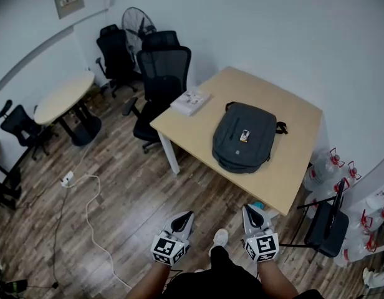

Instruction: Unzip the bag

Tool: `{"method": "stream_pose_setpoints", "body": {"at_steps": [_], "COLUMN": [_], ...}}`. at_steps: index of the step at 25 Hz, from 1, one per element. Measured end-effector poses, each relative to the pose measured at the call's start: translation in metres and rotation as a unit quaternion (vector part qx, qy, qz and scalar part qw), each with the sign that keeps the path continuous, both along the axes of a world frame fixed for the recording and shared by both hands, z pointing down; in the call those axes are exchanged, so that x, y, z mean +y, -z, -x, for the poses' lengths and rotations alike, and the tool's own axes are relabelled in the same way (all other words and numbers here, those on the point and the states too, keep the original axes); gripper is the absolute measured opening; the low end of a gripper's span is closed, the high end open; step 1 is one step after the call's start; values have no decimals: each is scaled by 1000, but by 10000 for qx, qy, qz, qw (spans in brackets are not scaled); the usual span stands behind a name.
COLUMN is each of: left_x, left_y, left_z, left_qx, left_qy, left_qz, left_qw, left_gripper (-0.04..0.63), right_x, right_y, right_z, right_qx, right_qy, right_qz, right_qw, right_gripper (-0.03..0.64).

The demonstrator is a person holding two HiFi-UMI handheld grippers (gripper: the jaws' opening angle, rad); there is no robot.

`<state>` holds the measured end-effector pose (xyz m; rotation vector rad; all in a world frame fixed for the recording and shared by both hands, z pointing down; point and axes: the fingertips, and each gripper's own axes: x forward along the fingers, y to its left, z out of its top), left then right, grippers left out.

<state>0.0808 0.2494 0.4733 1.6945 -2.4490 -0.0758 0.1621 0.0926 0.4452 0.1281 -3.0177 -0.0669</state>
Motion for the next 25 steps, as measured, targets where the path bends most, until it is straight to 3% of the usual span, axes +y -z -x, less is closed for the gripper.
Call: {"method": "stream_pose_setpoints", "body": {"at_steps": [10,25], "left_x": [-72,-174], "left_y": [2,-3], "left_z": [86,159], "left_qx": [26,35], "left_qy": [-21,-178], "left_qz": [192,367], "left_qw": [9998,9992], "left_gripper": [17,17], "right_x": [-70,-163], "right_y": [-7,-18], "right_z": [83,146], "right_qx": [122,244], "right_qy": [15,64], "right_qz": [96,87], "right_qw": [9999,9996], "right_gripper": [3,3]}}
